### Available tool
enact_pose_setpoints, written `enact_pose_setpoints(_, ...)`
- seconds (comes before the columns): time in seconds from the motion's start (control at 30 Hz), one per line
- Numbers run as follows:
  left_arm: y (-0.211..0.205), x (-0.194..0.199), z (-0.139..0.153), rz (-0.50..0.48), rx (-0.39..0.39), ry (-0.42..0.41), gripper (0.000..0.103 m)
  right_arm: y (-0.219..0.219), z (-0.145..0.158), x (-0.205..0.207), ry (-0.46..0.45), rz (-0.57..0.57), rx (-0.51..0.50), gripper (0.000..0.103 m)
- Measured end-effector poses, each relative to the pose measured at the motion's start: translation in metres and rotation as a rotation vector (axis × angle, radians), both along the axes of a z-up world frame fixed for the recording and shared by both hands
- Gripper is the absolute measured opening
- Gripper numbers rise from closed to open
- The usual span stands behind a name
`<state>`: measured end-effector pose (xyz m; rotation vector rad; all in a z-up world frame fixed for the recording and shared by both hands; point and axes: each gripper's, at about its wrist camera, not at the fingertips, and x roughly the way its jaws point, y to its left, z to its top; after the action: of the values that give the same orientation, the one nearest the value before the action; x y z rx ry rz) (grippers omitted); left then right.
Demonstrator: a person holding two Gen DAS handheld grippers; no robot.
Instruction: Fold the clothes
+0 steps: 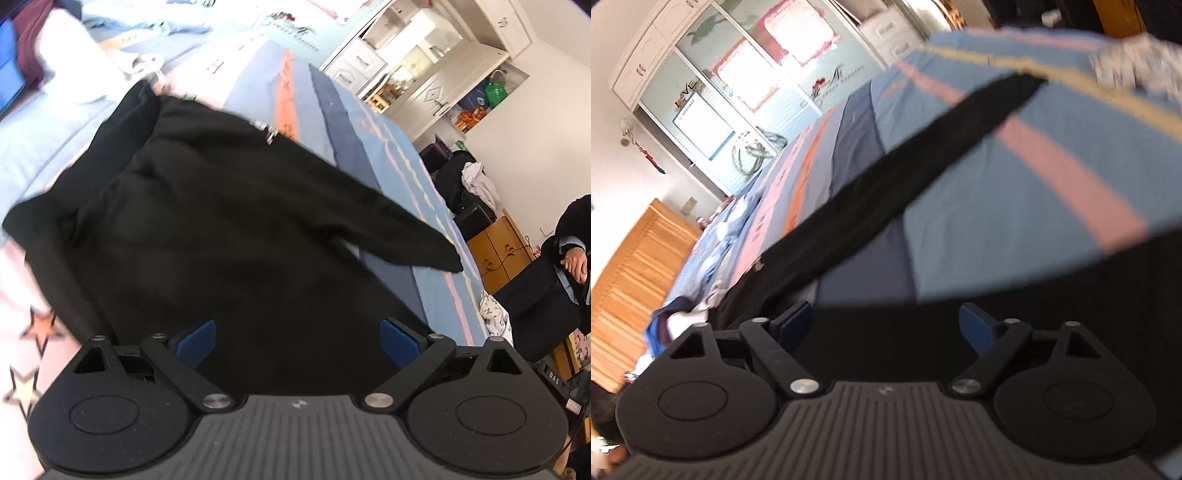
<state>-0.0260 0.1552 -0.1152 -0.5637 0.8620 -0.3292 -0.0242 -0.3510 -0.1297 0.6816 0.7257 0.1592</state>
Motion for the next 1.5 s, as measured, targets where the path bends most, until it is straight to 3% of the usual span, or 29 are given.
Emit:
enact_pose_setpoints(0.07,0.0,0.001,-0.004,-0.003,0.001,-0.003,0.096,0.012,-0.008,-0.006,0.022,0.022,0.056,0.083)
enact_pose_setpoints(0.27,-0.02,0.019,-0.017,-0.028,0.106,0.017,0.095,0.039,-0.029,-0.017,0.081,0.093,0.163,0.083)
enact_pose_setpoints(0.4,-0.031,0.016,-0.03,-0.08,0.167,0.044,0.094,0.029,-0.054,-0.023,0.131,0.055,0.215,0.078)
enact_pose_setpoints(0.47,-0.035,0.01,-0.029,-0.111,0.215,0.037,0.094,0.022,-0.054,-0.032,0.145,0.046,0.248,0.072)
enact_pose_setpoints(0.57,-0.039,0.002,-0.028,-0.146,0.279,0.047,0.094,0.013,-0.048,-0.044,0.159,0.032,0.232,0.072)
enact_pose_setpoints(0.7,-0.027,-0.01,-0.024,-0.13,0.294,0.076,0.089,-0.001,-0.041,-0.063,0.174,-0.028,0.221,0.072)
enact_pose_setpoints(0.83,-0.006,-0.03,-0.002,-0.067,0.311,0.033,0.089,-0.01,-0.031,-0.085,0.173,-0.071,0.208,0.073)
enact_pose_setpoints(1.07,0.022,-0.038,0.028,0.07,0.299,-0.026,0.092,-0.001,-0.022,-0.116,0.094,-0.045,0.327,0.081)
enact_pose_setpoints(1.33,0.031,-0.026,0.026,0.138,0.284,0.009,0.092,0.057,-0.024,-0.117,0.069,0.131,0.376,0.082)
enact_pose_setpoints(1.5,0.024,-0.026,0.023,0.076,0.298,0.023,0.092,0.075,-0.025,-0.113,0.087,0.216,0.382,0.082)
